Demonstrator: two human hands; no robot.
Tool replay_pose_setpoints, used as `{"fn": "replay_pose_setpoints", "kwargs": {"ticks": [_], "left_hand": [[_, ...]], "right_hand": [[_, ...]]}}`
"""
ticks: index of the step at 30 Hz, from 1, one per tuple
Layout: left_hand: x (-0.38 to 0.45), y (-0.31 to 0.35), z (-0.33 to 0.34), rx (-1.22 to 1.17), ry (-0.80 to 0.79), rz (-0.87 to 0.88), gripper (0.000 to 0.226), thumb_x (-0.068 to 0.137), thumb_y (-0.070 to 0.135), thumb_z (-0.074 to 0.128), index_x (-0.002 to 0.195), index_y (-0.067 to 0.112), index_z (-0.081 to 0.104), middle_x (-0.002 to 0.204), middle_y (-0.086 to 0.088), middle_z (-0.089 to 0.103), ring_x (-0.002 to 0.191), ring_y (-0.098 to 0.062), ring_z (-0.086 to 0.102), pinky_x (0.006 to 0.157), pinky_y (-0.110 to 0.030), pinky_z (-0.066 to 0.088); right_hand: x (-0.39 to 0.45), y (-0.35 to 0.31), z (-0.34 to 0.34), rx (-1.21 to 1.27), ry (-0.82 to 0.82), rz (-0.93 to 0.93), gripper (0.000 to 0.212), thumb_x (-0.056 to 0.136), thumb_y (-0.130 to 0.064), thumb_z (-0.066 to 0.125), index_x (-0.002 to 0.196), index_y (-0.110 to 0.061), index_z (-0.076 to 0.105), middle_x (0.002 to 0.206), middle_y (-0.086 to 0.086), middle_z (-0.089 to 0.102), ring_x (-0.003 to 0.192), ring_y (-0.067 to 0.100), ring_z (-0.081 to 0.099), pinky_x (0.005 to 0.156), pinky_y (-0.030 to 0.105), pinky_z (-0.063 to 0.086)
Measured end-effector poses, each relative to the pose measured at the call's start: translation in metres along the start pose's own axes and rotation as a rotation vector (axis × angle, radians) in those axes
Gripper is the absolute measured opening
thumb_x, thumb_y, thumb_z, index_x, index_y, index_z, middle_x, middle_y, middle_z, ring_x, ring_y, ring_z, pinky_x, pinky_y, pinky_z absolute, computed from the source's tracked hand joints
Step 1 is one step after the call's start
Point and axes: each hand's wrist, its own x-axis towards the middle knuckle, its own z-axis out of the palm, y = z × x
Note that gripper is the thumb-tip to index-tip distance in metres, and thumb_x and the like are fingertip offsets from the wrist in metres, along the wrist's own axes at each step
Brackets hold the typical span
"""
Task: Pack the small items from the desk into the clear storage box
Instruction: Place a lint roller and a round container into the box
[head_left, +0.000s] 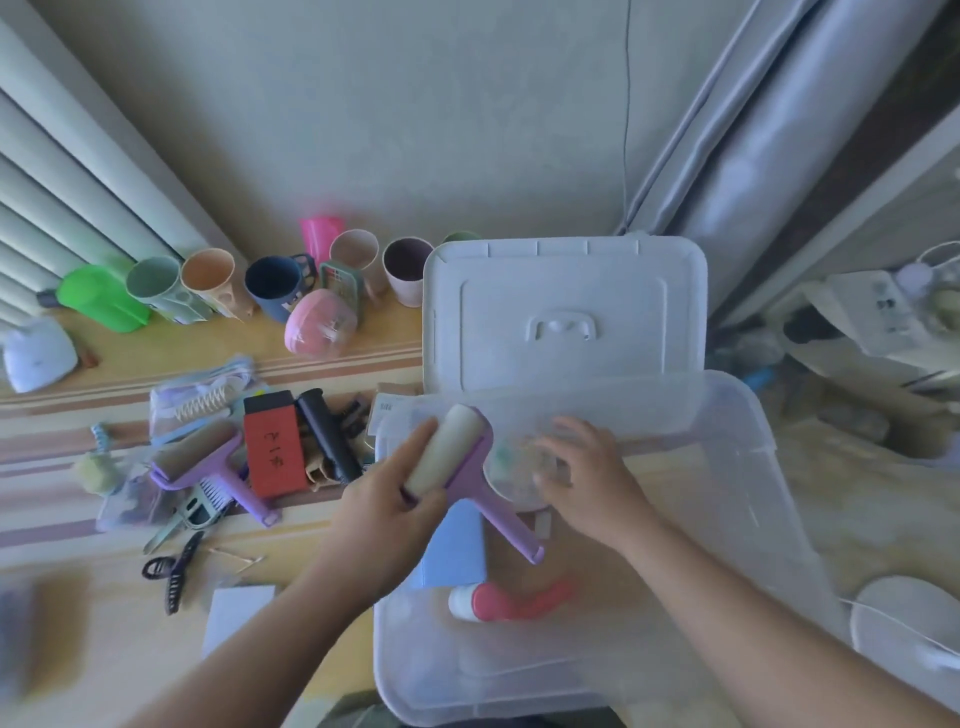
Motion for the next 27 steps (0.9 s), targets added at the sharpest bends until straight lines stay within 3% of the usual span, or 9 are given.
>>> {"fn": "replay_pose_setpoints", "kwargs": {"ticks": [2,5,9,12,14,16,18,23,27], "left_hand": [[0.006,0.003,0.015,-0.045,-0.03,-0.036,0.071,0.088,0.033,0.061,0.146,0.06,0.03,0.095,0.005,0.07,0.078,-0.007,0.067,0.077,-0.03,0.055],[0.012,0.01,0.042,-0.238,-0.082,-0.105,0.063,0.089,0.029,0.061,0.136,0.063,0.035,0.097,0.003,0.073,0.083,-0.014,0.072,0.086,-0.038,0.057],[0.013,0.008,0.07,-0.374,-0.265,-0.124,0.061,0.087,0.028,0.067,0.139,0.051,0.045,0.103,-0.002,0.072,0.091,-0.03,0.071,0.087,-0.044,0.06],[0.02,-0.009,0.069,0.353,-0.424,0.116,0.082,0.079,0.056,0.074,0.149,0.041,0.033,0.135,0.007,0.05,0.11,-0.016,0.06,0.094,-0.031,0.05],[0.026,-0.019,0.07,0.893,-0.428,0.26,0.073,0.079,0.055,0.076,0.14,0.036,0.041,0.131,0.002,0.045,0.113,-0.023,0.052,0.088,-0.035,0.047],[0.028,-0.024,0.078,1.164,-0.421,0.202,0.066,0.082,0.041,0.077,0.134,0.026,0.04,0.123,-0.006,0.044,0.106,-0.027,0.051,0.076,-0.037,0.042],[0.028,-0.027,0.092,1.245,-0.424,0.123,0.067,0.083,0.023,0.074,0.136,0.02,0.035,0.123,-0.009,0.041,0.104,-0.028,0.051,0.072,-0.036,0.036],[0.033,-0.031,0.111,1.206,-0.359,0.098,0.053,0.088,0.006,0.063,0.134,0.015,0.038,0.126,-0.01,0.046,0.109,-0.028,0.057,0.072,-0.035,0.036],[0.046,-0.029,0.104,1.132,-0.313,0.082,0.05,0.085,0.0,0.064,0.126,0.018,0.042,0.117,-0.006,0.055,0.104,-0.03,0.066,0.068,-0.036,0.041]], "right_hand": [[-0.016,-0.009,-0.026,0.07,0.062,-0.053,0.037,0.09,-0.045,0.062,0.121,-0.029,0.073,0.12,-0.007,0.067,0.114,0.022,0.058,0.098,0.029,0.042],[-0.041,-0.035,-0.048,0.072,-0.186,-0.062,0.034,0.085,-0.059,0.064,0.104,-0.031,0.068,0.089,-0.009,0.068,0.083,0.014,0.061,0.073,0.033,0.05],[-0.056,-0.025,-0.042,-0.108,-0.162,-0.081,0.013,0.092,-0.035,0.066,0.098,-0.026,0.059,0.092,-0.004,0.068,0.088,0.027,0.061,0.069,0.042,0.043],[-0.064,0.014,-0.049,-0.062,-0.289,0.034,0.006,0.093,-0.029,0.067,0.095,-0.029,0.062,0.084,-0.006,0.067,0.084,0.023,0.063,0.073,0.04,0.047],[-0.071,0.035,-0.054,-0.086,-0.404,0.059,0.004,0.094,-0.029,0.067,0.094,-0.03,0.064,0.08,-0.008,0.066,0.081,0.018,0.063,0.074,0.033,0.048],[-0.074,0.042,-0.053,-0.123,-0.505,0.064,0.01,0.096,-0.029,0.066,0.088,-0.036,0.065,0.078,-0.009,0.063,0.078,0.013,0.058,0.069,0.023,0.043],[-0.072,0.044,-0.044,-0.16,-0.558,0.065,0.021,0.097,-0.029,0.064,0.08,-0.039,0.06,0.076,-0.009,0.057,0.076,0.013,0.052,0.063,0.02,0.037],[-0.053,0.039,-0.022,-0.219,-0.64,0.075,0.013,0.101,-0.026,0.06,0.105,-0.034,0.069,0.088,-0.009,0.06,0.084,0.018,0.054,0.066,0.028,0.038],[-0.045,0.037,-0.01,-0.276,-0.684,0.1,0.021,0.103,-0.026,0.057,0.083,-0.032,0.055,0.077,-0.006,0.053,0.082,0.023,0.053,0.061,0.03,0.035]]}}
